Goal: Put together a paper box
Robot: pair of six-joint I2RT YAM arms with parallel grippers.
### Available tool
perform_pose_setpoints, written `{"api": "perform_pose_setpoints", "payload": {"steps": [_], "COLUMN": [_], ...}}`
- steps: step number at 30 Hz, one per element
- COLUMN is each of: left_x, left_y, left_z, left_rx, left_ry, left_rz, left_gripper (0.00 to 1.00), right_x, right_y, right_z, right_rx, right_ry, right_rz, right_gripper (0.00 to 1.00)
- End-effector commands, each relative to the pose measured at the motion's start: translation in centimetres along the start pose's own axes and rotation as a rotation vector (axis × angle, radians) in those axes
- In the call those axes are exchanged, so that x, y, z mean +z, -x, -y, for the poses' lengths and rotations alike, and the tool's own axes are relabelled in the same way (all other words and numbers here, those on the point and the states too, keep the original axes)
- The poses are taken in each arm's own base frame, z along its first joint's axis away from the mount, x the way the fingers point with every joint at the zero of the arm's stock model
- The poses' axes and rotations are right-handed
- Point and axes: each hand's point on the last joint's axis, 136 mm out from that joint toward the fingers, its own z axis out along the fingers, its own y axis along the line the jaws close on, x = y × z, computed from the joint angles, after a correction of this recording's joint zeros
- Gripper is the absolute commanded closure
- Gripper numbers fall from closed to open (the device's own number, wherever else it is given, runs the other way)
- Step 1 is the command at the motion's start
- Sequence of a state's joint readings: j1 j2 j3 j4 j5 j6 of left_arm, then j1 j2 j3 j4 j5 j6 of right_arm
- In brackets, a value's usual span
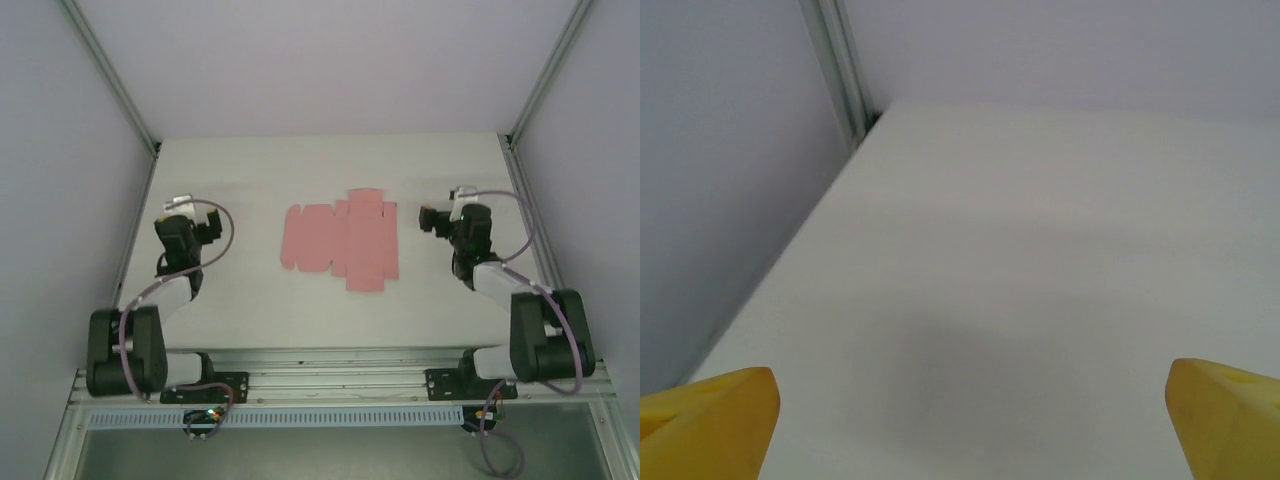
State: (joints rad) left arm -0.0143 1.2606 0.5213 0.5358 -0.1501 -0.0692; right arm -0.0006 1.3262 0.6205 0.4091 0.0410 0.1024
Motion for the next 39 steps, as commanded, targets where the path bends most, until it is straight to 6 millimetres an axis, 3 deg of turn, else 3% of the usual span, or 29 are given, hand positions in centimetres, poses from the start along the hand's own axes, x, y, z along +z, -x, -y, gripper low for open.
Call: {"api": "perform_pose_setpoints", "payload": {"steps": [1,5,7,12,16,20,22,25,33,39], "left_x": [-1.4,-1.7,-1.6,-1.2,-0.6,-0.1,0.0,-0.1,-0.7,-0.9], "left_y": [-1.6,-2.5,-3.4,-5.7,-7.7,-9.6,-10.2,-11.2,-12.6,-13.6], "left_z": [3.1,6.6,9.3,15.3,18.4,19.6,20.4,21.5,23.8,24.3], "left_rx": [-0.13,-0.257,-0.3,-0.282,-0.249,-0.271,-0.276,-0.281,-0.314,-0.338], "left_ry": [-0.145,-0.223,-0.312,-0.437,-0.491,-0.513,-0.546,-0.586,-0.698,-0.724], "left_rz": [-0.172,-0.326,-0.426,-0.658,-0.775,-0.85,-0.88,-0.924,-0.991,-1.023], "left_gripper": [0.0,0.0,0.0,0.0,0.0,0.0,0.0,0.0,0.0,0.0], "right_x": [-1.8,-2.2,-1.9,0.6,3.3,4.9,5.3,5.4,4.9,4.7], "right_y": [-0.5,-1.3,-2.1,-5.5,-8.7,-11.8,-13.5,-15.5,-18.5,-19.2], "right_z": [-1.5,-6.2,-8.4,-11.9,-12.7,-14.0,-14.0,-13.2,-12.1,-12.1], "right_rx": [0.124,0.174,0.156,0.149,0.181,0.196,0.201,0.21,0.204,0.226], "right_ry": [0.019,0.116,0.148,0.18,0.169,0.215,0.205,0.155,0.109,0.112], "right_rz": [-0.212,-0.348,-0.425,-0.597,-0.705,-0.806,-0.854,-0.897,-0.953,-0.962], "right_gripper": [0.02,0.07,0.14,0.32,0.48,0.66,0.7,0.71,0.71,0.73]}}
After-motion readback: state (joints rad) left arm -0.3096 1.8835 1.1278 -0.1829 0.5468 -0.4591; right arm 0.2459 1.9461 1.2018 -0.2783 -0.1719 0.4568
